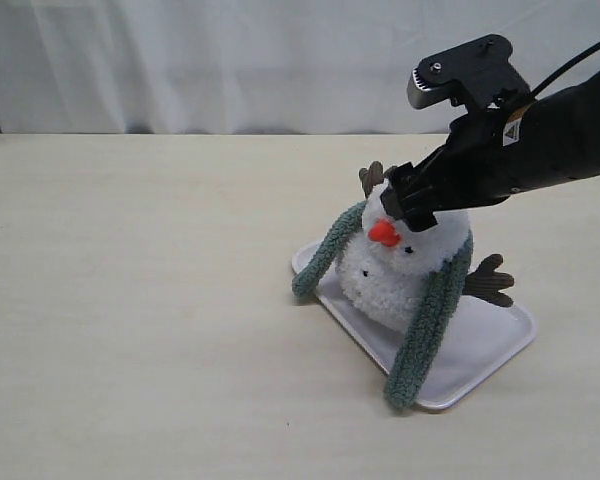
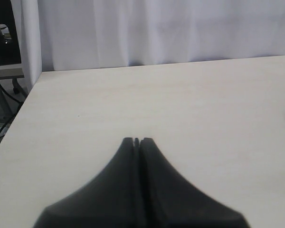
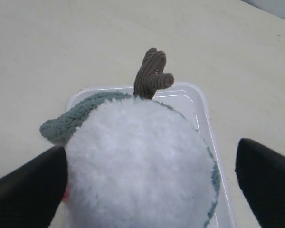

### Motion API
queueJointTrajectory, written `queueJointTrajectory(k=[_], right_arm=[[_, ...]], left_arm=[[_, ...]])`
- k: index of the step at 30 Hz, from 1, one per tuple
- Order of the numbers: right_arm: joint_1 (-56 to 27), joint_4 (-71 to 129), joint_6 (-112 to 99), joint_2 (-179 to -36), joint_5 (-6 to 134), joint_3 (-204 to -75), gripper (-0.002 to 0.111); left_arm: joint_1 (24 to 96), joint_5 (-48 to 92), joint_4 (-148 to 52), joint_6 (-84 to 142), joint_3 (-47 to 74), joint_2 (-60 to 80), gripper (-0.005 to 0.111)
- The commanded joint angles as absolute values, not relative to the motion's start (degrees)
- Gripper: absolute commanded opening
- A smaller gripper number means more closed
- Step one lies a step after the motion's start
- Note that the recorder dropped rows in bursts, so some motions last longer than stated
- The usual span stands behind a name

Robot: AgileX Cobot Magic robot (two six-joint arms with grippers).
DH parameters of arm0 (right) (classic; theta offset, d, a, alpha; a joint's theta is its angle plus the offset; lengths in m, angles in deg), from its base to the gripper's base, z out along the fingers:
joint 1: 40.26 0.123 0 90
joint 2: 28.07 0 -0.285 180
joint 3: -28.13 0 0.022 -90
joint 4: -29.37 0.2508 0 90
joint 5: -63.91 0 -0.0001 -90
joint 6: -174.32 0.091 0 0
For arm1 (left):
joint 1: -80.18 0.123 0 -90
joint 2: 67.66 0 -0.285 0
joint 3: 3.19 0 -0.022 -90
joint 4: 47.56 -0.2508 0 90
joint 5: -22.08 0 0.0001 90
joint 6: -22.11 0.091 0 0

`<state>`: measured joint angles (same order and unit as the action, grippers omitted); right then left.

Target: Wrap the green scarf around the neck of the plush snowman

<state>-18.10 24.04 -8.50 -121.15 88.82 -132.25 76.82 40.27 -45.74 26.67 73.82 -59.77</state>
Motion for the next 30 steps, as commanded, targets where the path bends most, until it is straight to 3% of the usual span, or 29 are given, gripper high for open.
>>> queueJointTrajectory(k=[1, 21, 30], right_arm=[[-18.1, 25.2, -9.3, -121.1, 89.0, -132.6, 0.106], [-18.1, 28.6, -11.0, -121.1, 90.1, -132.6, 0.110], [-18.1, 28.6, -13.8, -127.9, 89.5, -132.6, 0.110]], left_arm=[[76.9, 39.8, -45.4, 26.8, 74.0, -59.9, 0.000], [76.9, 39.8, -45.4, 26.8, 74.0, -59.9, 0.000], [76.9, 39.8, -45.3, 26.8, 74.0, -59.9, 0.000]])
